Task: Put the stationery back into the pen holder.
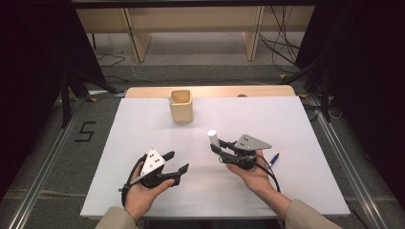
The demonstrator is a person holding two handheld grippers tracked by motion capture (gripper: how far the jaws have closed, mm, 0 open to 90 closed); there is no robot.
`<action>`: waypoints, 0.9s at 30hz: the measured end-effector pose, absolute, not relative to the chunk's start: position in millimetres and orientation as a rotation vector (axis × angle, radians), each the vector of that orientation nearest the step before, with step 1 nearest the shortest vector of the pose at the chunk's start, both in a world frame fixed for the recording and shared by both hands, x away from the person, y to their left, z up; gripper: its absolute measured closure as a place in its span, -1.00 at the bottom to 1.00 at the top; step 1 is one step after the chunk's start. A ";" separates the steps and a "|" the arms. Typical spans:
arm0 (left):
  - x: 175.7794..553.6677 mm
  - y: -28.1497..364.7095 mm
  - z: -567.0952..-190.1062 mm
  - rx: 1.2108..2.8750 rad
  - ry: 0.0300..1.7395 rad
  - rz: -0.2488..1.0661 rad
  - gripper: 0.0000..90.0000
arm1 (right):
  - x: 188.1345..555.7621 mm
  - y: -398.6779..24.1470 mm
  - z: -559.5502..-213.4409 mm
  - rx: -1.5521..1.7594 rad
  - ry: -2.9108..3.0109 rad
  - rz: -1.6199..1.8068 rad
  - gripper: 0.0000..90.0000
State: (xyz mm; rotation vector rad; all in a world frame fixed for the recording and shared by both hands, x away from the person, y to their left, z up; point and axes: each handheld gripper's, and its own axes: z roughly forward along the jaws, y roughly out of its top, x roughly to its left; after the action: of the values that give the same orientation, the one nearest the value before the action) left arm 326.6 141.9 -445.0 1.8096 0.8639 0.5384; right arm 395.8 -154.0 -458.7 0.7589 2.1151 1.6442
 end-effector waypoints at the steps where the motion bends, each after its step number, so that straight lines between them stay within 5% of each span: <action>1: 326.1 145.0 -445.7 1.809 0.873 0.548 -0.28 | 398.2 -153.4 -457.8 0.765 2.107 1.643 0.56; 27: 318.5 187.0 -458.7 1.806 1.002 0.645 -0.37 | 447.6 -128.0 -434.8 0.814 2.013 1.599 0.56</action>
State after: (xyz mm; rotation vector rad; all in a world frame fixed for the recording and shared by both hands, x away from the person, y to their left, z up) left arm 318.5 187.0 -458.7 1.8064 1.0019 0.6447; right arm 447.6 -128.0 -434.8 0.8139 2.0126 1.5995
